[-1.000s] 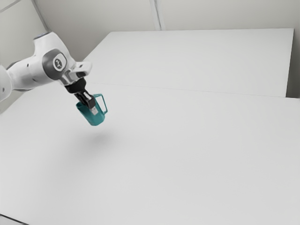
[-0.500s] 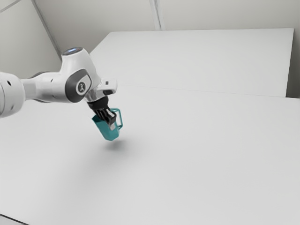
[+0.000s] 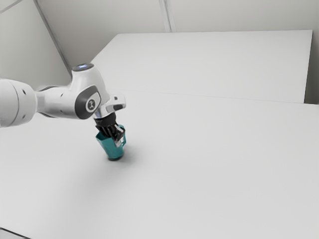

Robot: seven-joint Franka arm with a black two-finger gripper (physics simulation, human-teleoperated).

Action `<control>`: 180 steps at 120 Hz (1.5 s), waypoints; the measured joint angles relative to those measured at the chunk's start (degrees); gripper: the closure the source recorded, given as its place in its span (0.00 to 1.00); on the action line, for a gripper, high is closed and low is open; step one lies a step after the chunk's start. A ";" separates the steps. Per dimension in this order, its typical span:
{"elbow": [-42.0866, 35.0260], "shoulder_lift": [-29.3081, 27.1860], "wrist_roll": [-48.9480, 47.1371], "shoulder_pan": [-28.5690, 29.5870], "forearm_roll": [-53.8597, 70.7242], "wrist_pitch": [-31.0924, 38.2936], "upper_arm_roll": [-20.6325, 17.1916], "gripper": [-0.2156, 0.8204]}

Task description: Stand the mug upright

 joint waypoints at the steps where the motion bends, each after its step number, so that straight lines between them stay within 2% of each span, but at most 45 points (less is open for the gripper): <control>1: 0.02 0.14 -0.13 -0.13 0.05 0.07 -0.05 0.96; 28: 0.36 2.39 -3.09 -1.01 0.63 1.45 -0.31 0.95; 46: 0.36 1.77 -3.83 -0.94 0.14 1.96 -0.56 0.63; 54: 0.32 0.79 -4.09 -0.92 0.05 1.91 -0.60 0.51; 69: 0.82 -2.64 -4.46 -0.80 -0.07 0.59 -1.60 0.38; 81: 5.09 -3.59 -4.61 -1.00 -0.46 -2.64 -2.42 0.31; 95: 13.56 -2.09 -4.71 -1.81 -0.73 -8.02 -2.36 0.27; 118: 31.75 5.22 -4.85 -0.48 -0.87 -18.10 -2.03 0.23; 129: 38.11 7.55 -4.73 -0.47 -0.86 -22.59 -1.93 0.22; 151: 43.32 7.48 -4.39 -0.47 -0.89 -29.47 -1.93 0.21; 180: 44.00 6.54 -3.98 -0.49 -0.93 -34.12 -1.99 0.21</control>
